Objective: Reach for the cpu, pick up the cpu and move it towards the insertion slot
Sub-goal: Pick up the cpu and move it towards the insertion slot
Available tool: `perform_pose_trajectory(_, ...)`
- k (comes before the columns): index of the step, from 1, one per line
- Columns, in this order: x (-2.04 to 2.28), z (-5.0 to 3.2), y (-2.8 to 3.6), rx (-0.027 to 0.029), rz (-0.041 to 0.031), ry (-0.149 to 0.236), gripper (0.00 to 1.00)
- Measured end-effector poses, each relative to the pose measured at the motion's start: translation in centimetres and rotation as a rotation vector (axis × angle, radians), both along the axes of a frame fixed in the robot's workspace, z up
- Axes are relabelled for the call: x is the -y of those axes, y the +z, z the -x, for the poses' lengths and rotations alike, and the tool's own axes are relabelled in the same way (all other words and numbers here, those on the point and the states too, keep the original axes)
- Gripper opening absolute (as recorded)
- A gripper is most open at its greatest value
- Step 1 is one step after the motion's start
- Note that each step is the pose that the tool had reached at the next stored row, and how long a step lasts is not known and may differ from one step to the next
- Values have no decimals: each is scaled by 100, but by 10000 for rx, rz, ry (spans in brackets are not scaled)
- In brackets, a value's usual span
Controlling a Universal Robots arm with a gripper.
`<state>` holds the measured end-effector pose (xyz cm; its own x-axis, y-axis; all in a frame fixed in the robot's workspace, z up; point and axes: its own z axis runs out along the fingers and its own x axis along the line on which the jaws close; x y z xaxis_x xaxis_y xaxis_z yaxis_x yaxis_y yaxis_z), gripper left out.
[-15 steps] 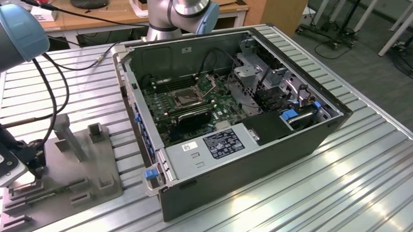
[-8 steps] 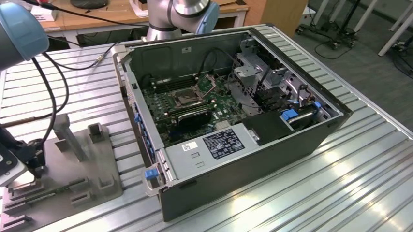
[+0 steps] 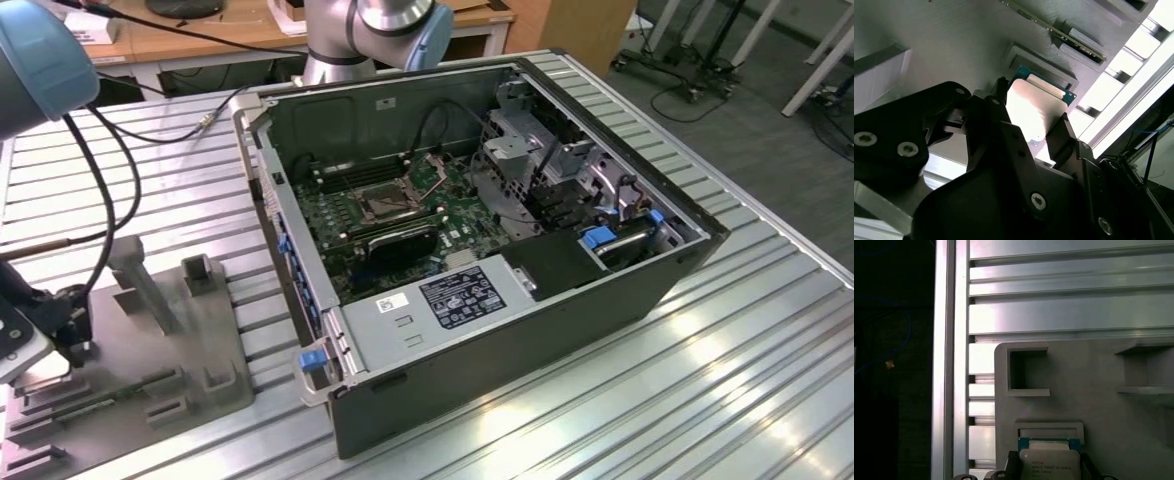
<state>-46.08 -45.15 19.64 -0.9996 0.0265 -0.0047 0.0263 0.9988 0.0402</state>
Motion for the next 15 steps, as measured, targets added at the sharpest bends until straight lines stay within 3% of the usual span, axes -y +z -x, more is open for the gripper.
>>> perform_pose_trajectory(15,0,0,67,0,2,0,55)
